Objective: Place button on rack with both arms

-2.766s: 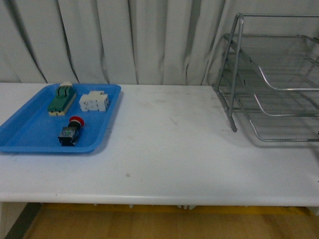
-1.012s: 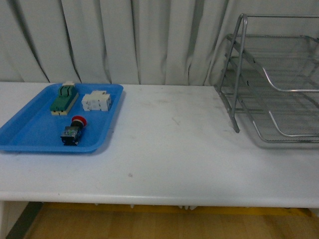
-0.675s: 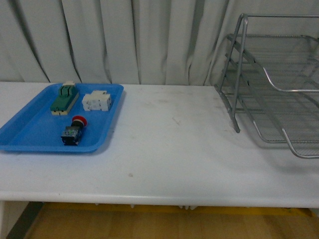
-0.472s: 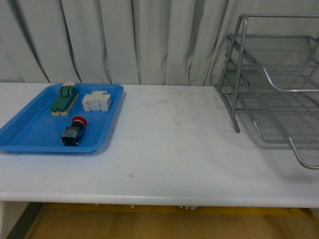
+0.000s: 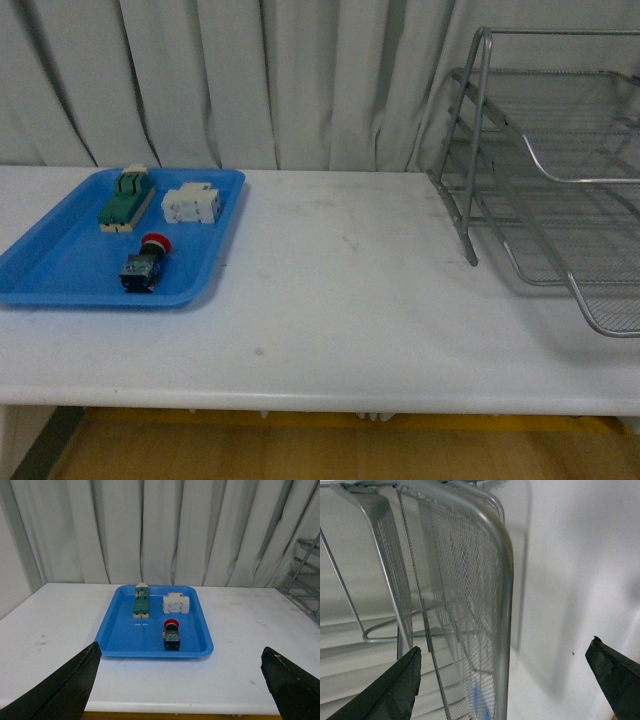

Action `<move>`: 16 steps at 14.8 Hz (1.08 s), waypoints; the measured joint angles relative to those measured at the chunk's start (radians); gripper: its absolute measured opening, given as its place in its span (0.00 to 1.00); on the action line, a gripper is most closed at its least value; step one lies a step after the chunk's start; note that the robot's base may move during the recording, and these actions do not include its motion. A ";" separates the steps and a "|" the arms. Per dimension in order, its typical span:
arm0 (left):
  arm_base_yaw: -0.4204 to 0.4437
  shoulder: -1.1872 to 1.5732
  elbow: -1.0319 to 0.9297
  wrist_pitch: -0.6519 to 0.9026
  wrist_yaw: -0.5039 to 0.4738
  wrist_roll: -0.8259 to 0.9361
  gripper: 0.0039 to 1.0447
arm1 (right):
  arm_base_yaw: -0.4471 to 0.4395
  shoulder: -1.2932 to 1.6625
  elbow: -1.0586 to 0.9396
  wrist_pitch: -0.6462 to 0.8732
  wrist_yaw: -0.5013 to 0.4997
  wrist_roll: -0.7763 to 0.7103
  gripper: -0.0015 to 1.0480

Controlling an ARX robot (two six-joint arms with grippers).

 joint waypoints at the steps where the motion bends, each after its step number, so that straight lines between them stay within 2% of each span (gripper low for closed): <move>1: 0.000 0.000 0.000 0.000 0.000 0.000 0.94 | 0.000 -0.035 -0.037 0.000 -0.018 -0.005 0.94; 5: 0.000 0.000 0.000 0.000 0.000 0.000 0.94 | -0.018 -0.189 -0.185 -0.001 -0.113 0.002 0.94; 6: 0.000 0.000 0.000 0.000 0.000 0.000 0.94 | -0.032 -0.265 -0.240 0.000 -0.168 0.015 0.94; 7: 0.000 0.000 0.000 0.000 -0.001 0.000 0.94 | -0.011 -0.496 -0.315 -0.158 -0.062 -0.201 0.82; 8: 0.000 0.000 0.000 0.000 0.000 0.000 0.94 | 0.053 -0.874 -0.390 -0.275 0.016 -0.618 0.64; 9: 0.000 0.000 0.000 0.000 0.000 0.000 0.94 | 0.116 -1.195 -0.473 -0.509 0.079 -1.014 0.45; 10: 0.000 0.000 0.000 0.000 0.000 0.000 0.94 | 0.136 -1.302 -0.485 -0.635 0.096 -1.120 0.38; 11: 0.000 0.000 0.000 0.000 0.000 0.000 0.94 | 0.165 -1.506 -0.486 -0.776 0.134 -1.244 0.26; 13: 0.000 0.000 0.000 0.001 0.000 0.000 0.94 | 0.207 -1.847 -0.486 -1.044 0.179 -1.334 0.03; 14: 0.000 0.000 0.000 0.000 0.000 0.000 0.94 | 0.230 -1.994 -0.486 -1.203 0.201 -1.356 0.02; 16: 0.000 0.000 0.000 0.000 0.000 0.000 0.94 | 0.312 -2.096 -0.486 -1.261 0.280 -1.369 0.02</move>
